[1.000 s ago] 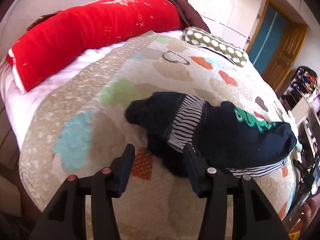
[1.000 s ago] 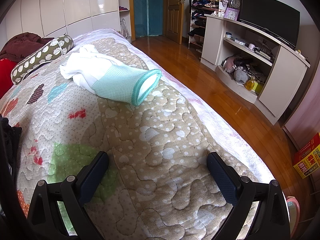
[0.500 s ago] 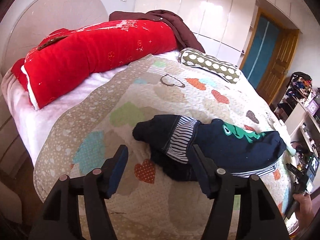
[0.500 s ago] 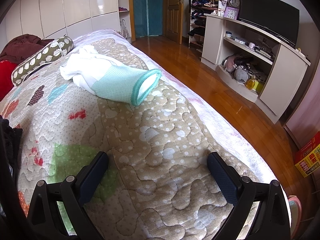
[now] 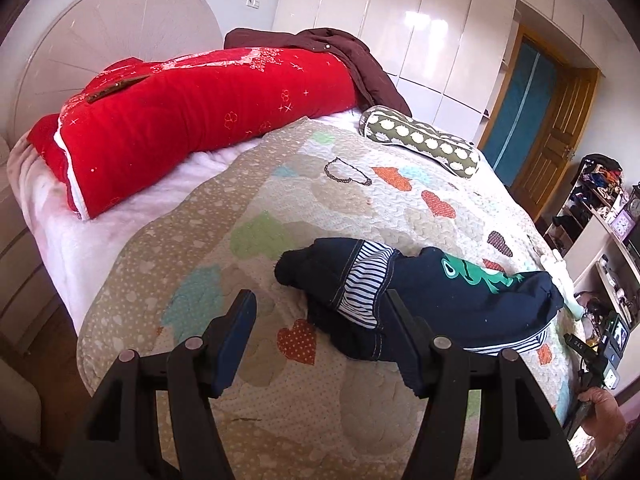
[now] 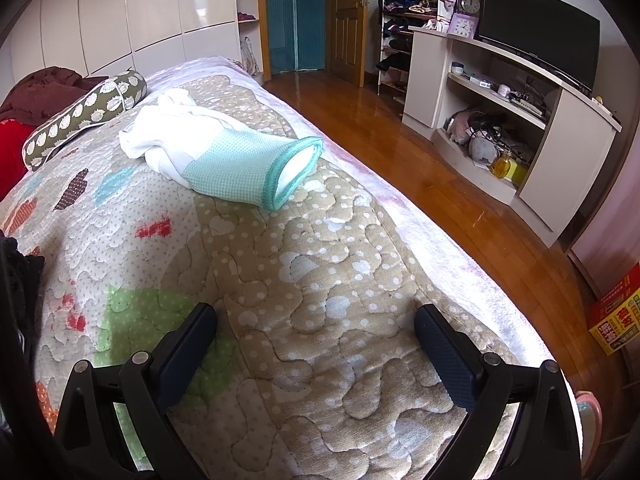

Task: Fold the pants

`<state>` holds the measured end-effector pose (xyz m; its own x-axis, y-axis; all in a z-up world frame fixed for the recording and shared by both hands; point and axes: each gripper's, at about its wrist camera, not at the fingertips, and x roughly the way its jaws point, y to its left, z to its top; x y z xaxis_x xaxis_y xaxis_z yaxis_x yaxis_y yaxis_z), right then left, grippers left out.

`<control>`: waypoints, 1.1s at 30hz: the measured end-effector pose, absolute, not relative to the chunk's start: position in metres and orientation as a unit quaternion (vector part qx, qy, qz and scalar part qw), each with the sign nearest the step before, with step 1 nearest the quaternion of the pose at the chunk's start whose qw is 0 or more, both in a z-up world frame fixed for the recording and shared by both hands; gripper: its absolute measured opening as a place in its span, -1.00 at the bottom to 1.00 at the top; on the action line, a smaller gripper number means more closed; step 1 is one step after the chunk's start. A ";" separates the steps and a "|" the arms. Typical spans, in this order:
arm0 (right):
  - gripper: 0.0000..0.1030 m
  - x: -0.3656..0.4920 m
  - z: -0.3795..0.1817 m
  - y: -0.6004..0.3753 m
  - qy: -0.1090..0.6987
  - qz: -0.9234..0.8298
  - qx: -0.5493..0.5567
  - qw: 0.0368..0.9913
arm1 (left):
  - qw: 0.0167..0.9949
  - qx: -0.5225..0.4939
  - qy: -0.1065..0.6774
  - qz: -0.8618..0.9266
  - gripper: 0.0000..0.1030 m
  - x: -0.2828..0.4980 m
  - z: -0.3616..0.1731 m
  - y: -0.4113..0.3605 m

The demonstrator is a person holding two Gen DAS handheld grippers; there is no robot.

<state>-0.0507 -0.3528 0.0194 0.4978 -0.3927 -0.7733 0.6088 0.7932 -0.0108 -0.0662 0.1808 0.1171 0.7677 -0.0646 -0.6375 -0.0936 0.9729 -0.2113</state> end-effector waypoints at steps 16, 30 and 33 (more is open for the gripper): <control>0.55 -0.046 0.062 -0.372 0.476 -0.116 0.271 0.829 | 0.929 -0.101 0.355 0.032 0.25 -0.083 0.119 0.186; 0.30 0.018 0.042 -0.247 0.427 0.039 0.339 0.838 | 0.911 -0.107 0.398 0.026 0.25 -0.071 0.093 0.183; -0.56 0.028 0.022 -0.257 0.455 0.013 0.362 0.814 | 0.910 -0.103 0.400 0.030 0.25 -0.071 0.092 0.182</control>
<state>0.0285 -0.2574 0.0220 0.5864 0.3497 -0.7307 0.3088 0.7374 0.6008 -0.0706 0.1820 0.0922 0.6787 -0.0276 -0.7339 -0.1366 0.9771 -0.1631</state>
